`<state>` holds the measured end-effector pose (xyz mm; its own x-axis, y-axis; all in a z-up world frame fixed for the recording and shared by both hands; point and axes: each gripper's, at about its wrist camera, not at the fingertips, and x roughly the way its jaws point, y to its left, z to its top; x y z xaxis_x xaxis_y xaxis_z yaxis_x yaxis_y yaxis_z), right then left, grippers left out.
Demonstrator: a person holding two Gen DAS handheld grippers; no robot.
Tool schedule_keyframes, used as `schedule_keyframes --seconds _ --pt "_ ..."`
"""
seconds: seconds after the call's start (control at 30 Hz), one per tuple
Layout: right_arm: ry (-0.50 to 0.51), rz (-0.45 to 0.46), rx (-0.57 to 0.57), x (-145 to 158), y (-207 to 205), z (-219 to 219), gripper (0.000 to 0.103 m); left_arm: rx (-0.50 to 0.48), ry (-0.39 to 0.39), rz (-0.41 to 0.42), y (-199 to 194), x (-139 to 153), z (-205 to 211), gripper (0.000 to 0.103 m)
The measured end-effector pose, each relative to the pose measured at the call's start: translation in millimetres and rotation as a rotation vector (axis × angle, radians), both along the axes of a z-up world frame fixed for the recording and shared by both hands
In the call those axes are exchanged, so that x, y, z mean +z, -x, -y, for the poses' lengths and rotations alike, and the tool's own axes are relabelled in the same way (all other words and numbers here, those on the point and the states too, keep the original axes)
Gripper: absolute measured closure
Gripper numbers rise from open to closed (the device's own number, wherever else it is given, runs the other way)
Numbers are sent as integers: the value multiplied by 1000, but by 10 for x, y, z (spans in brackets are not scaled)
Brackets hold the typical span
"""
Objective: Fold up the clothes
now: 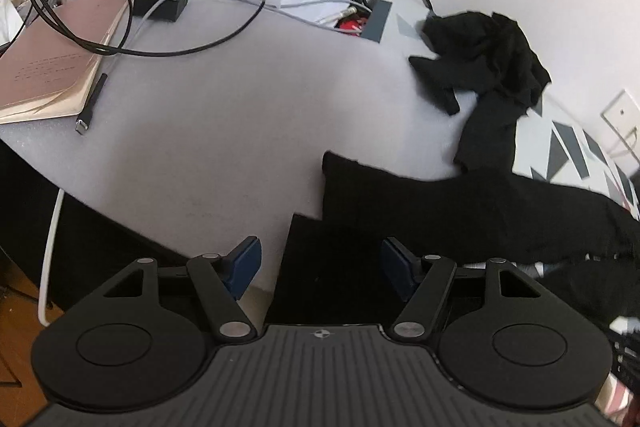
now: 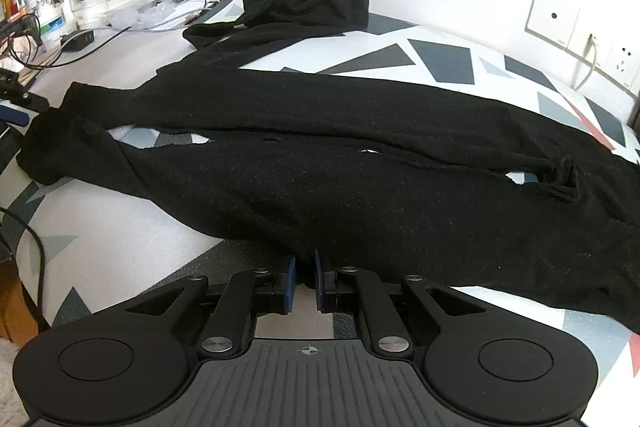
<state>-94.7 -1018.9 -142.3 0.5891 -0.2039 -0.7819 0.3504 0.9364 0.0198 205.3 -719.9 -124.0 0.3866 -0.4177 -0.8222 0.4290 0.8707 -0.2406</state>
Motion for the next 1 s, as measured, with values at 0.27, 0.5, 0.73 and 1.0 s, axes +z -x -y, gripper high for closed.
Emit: schedule_keyframes --seconds 0.27,0.5,0.73,1.0 --pt "-11 7 4 -2 16 19 93 -2 -15 9 -35 -11 199 55" --pt "-30 -9 7 28 -22 57 93 36 96 -33 -58 61 66 96" --pt "22 46 -36 242 -72 114 96 33 296 64 -99 544 17 97" --pt "52 40 -16 225 -4 60 96 -19 331 160 152 565 -292 97"
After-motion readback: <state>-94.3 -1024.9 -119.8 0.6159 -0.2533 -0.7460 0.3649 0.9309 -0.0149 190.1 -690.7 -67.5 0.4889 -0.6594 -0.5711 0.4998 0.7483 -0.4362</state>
